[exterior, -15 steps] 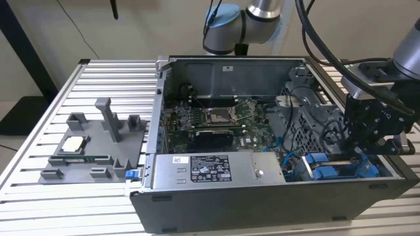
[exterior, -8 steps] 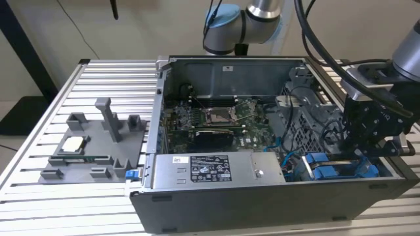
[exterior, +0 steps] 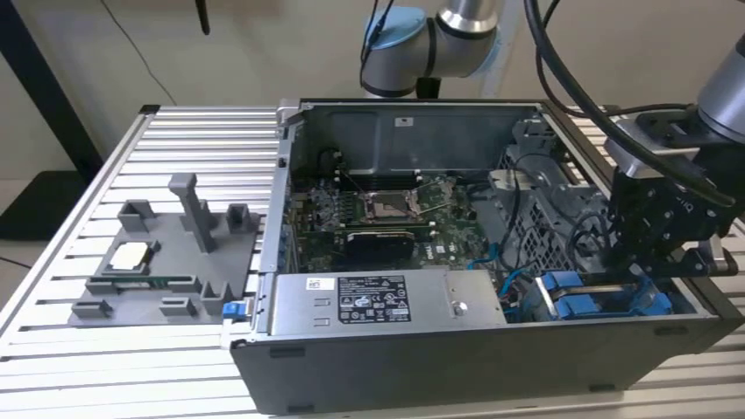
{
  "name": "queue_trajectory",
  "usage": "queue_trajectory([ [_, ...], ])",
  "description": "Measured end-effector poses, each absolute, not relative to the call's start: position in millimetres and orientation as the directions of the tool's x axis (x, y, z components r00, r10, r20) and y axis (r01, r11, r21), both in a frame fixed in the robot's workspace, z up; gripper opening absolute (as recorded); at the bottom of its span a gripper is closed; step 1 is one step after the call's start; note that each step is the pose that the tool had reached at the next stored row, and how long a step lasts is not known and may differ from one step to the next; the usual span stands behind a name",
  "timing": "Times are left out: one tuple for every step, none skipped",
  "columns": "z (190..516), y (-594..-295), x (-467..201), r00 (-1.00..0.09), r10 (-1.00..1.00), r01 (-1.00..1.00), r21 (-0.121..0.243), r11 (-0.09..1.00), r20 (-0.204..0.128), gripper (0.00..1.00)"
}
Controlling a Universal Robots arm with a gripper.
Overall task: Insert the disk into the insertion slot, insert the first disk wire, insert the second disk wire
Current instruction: 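Insert the first disk wire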
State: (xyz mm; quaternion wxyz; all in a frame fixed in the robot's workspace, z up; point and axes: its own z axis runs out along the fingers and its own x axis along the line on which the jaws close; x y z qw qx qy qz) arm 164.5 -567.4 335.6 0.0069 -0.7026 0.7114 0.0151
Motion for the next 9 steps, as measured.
queue_trajectory([
  [336.8,-567.4,164.5,-0.013,-0.999,-1.0,0.012,0.012,-0.031,0.27],
  [338.6,-567.4,164.5,-0.013,-0.999,-1.0,0.012,0.012,-0.031,0.27],
  [340.4,-567.4,164.5,-0.012,-0.999,-1.0,0.012,0.012,-0.031,0.27],
  [342.3,-567.4,164.5,-0.013,-0.999,-1.0,0.012,0.012,-0.031,0.27],
  [344.0,-567.4,164.5,-0.013,-0.999,-1.0,0.012,0.012,-0.031,0.27],
  [345.6,-567.4,164.5,-0.013,-0.999,-1.0,0.012,0.012,-0.031,0.27],
  [347.2,-567.4,164.5,-0.013,-0.999,-1.0,0.012,0.012,-0.031,0.27],
  [348.9,-567.4,164.5,-0.013,-0.999,-1.0,0.012,0.012,-0.031,0.27],
  [350.6,-567.4,164.5,-0.013,-0.999,-1.0,0.012,0.012,-0.031,0.27],
])
